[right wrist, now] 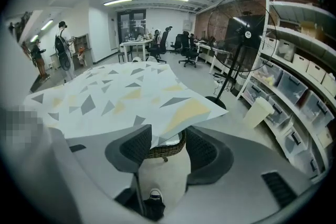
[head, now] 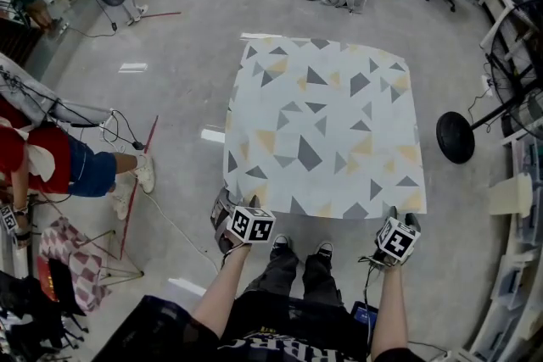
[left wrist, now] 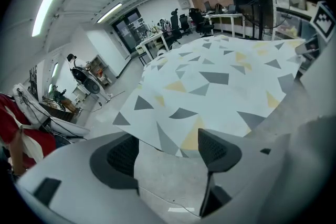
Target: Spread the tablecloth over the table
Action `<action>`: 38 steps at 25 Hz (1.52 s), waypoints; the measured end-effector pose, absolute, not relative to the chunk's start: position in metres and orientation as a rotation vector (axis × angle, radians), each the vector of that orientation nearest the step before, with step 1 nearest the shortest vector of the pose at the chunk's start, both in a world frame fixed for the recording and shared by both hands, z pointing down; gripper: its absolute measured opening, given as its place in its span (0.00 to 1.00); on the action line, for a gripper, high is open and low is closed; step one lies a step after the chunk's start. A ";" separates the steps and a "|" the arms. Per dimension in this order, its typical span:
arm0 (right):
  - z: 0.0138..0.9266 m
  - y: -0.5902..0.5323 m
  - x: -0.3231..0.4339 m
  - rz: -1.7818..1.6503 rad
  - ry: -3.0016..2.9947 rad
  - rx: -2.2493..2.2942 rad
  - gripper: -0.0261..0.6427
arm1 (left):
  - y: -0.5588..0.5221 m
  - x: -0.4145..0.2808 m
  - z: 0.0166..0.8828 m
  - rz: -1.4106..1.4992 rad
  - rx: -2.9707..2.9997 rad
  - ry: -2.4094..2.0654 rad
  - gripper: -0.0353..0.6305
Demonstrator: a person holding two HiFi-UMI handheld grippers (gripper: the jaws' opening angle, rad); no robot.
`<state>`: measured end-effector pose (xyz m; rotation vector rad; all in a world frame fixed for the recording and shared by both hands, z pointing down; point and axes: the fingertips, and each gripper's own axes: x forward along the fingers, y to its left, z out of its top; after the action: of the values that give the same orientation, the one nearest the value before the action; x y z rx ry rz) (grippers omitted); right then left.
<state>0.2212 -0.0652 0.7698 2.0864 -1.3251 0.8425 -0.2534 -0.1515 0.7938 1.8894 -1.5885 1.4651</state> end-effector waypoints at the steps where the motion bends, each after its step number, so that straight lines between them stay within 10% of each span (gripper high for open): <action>1: 0.768 -0.062 0.220 0.855 -1.325 2.097 0.37 | -0.149 -0.251 0.791 1.456 1.897 -1.585 0.58; 38: 0.607 -0.104 0.015 0.777 -2.015 1.912 0.22 | -0.112 -0.152 0.660 0.974 2.526 -0.972 0.48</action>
<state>0.0153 -0.1045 0.6067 1.9124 -2.0149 0.7767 -0.1517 -0.1117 0.6598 2.5255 -0.9723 0.9745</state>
